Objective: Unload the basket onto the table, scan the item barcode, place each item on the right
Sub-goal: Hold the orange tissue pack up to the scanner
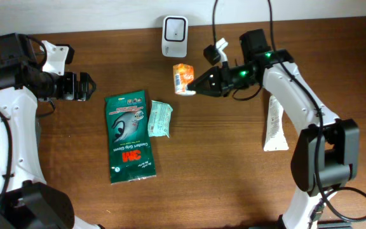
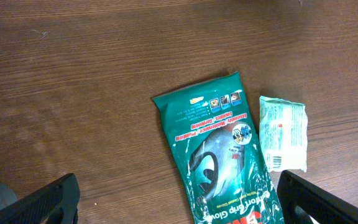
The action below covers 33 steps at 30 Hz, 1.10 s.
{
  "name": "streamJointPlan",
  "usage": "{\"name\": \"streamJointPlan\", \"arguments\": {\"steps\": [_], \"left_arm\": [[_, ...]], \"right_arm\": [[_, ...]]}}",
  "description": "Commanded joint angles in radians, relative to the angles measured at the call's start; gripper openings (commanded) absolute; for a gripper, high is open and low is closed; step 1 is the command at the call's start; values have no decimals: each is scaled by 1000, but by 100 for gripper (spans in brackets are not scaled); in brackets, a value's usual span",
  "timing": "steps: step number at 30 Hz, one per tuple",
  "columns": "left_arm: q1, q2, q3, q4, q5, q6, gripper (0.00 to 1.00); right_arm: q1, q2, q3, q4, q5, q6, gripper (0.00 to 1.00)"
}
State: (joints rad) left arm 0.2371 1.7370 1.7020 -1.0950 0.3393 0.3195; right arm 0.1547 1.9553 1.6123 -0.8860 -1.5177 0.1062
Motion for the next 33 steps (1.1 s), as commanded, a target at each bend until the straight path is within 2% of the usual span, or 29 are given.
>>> {"name": "streamJointPlan", "arguments": {"steps": [1,6,9,12,13,18,22,23,26,27,29,33], "left_arm": [[3,-15,14,2,4,15,99],[2,-15,14,2,4,15,99],[2,-15,14,2,4,15,99],[2,-15,14,2,4,15,99],[2,-15,14,2,4,15,99],[2,-15,14,2,4,15,99],[2,-15,14,2,4,15,99],[2,-15,14,2,4,15,99],[2,-15,14,2,4,15,99],[2,-15,14,2,4,15,99],[2,-15,14,2,4,15,99],[2,-15,14,2,4,15,99]], "right_arm": [[-42,-104,12,-36,-35,7,4],[-98,-244,12,-62,-34,6,4],[-97,-254,12,-56,-24,6,4],[-96,-254,12,-56,75,7,4],[-88,-254,12,-56,241,67,4],[18,-254,56,-47,640,164,4],[139,-214,242,-108,1074,187,4],[185,-166,341,-148,1240,169,4],[261,-41,524,-184,1535,76,4],[307,51,607,-138,1757,-10,4],[346,138,617,0,1968,-158,4],[375,278,617,264,2126,-417,4]]}}
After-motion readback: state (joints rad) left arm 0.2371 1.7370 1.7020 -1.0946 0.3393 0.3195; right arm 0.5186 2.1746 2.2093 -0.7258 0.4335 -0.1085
